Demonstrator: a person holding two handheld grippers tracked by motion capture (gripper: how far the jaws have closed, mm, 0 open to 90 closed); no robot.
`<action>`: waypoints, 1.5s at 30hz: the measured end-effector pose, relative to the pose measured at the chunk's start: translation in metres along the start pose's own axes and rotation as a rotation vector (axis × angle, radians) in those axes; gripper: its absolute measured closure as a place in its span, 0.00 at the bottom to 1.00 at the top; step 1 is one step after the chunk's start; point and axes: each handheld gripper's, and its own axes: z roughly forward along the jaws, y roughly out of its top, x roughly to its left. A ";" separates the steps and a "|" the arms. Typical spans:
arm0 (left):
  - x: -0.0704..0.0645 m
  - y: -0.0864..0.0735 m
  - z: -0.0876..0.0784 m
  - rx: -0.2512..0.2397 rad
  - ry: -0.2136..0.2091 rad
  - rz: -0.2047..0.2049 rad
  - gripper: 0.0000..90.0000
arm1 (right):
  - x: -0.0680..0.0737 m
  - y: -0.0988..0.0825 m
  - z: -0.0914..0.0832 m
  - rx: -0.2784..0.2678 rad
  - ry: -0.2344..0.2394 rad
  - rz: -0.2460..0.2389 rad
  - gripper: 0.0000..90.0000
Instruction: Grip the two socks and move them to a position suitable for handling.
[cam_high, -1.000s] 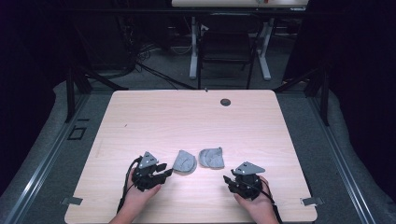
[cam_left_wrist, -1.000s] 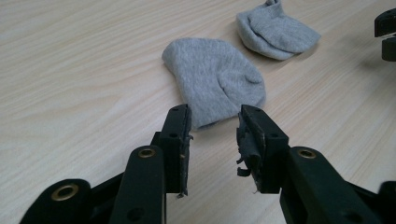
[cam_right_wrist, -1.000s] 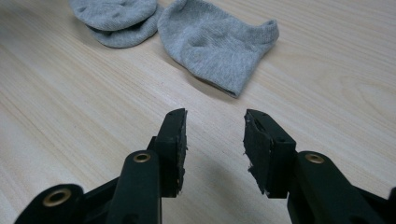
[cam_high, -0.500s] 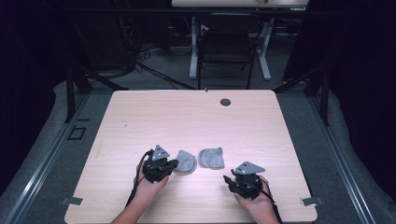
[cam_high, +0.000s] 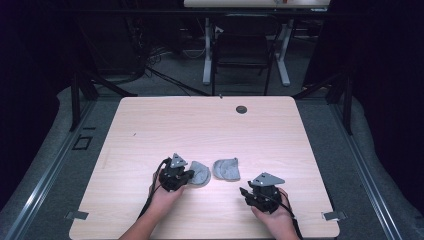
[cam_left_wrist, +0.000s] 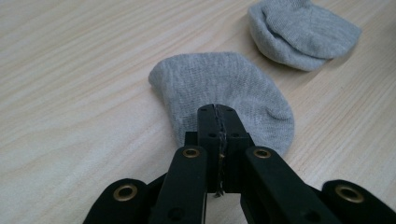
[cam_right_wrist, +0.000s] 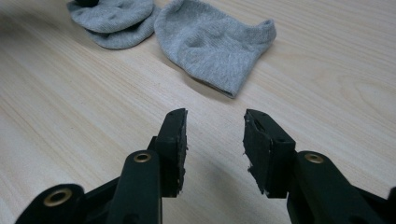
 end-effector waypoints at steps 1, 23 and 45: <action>0.000 0.000 0.000 0.000 0.000 0.000 1.00 | 0.000 0.000 0.000 0.001 0.000 0.001 0.66; -0.022 -0.015 -0.007 0.042 -0.049 0.045 0.99 | 0.001 -0.001 0.001 0.002 -0.003 0.004 0.66; -0.048 -0.038 -0.029 0.070 -0.101 -0.016 0.99 | 0.000 -0.001 0.001 -0.002 -0.004 0.014 0.66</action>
